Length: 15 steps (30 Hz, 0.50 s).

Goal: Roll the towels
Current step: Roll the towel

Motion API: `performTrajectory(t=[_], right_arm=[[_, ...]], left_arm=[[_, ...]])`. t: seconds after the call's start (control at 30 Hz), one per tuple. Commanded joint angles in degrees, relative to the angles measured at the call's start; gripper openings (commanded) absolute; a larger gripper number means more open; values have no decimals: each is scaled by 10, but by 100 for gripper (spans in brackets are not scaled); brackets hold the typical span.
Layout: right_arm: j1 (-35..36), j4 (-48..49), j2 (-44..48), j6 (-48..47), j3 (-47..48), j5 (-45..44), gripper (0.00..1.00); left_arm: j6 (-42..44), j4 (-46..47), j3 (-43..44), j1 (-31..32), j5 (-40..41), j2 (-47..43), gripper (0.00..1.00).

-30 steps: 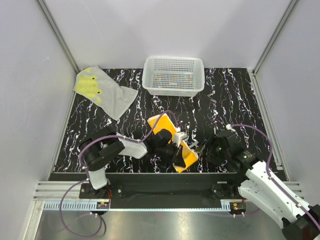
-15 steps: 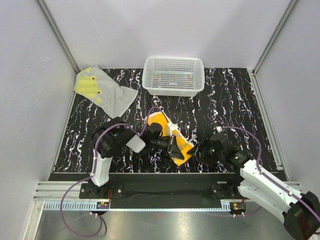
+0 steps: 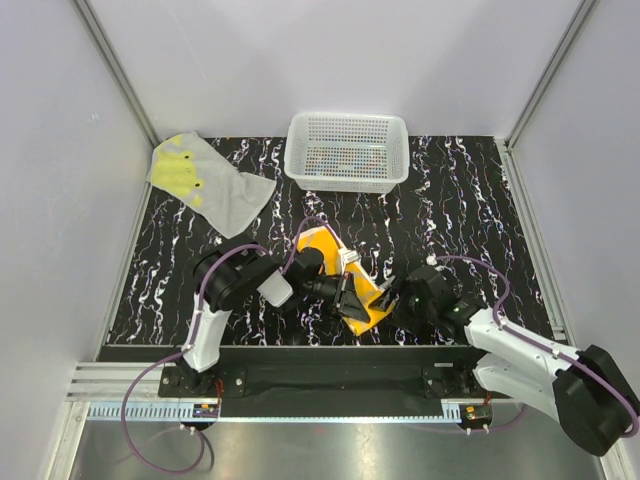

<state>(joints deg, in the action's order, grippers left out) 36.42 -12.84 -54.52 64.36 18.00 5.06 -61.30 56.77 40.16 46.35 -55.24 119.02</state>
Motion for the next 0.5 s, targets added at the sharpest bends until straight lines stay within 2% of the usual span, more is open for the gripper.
performTrajectory(t=[0.0,0.2,0.27,0.37,0.4,0.47], right_arm=[[7,18,-12,19,-3,-34,77],[6,49,-30,26,-9,-40,76],[7,61,-41,25,-10,-37,72],[8,86,-68,24,-12,-30,55],[13,94,-79,24,-14,-30,44],[17,99,-83,26,-18,-30,30]], left_arm=[[10,37,17,1,-29,12,3],[0,51,23,4,-43,34,4],[-7,68,22,8,-47,37,4],[-22,93,24,13,-50,43,5],[-26,95,24,13,-50,45,6],[-27,97,25,15,-50,45,7]])
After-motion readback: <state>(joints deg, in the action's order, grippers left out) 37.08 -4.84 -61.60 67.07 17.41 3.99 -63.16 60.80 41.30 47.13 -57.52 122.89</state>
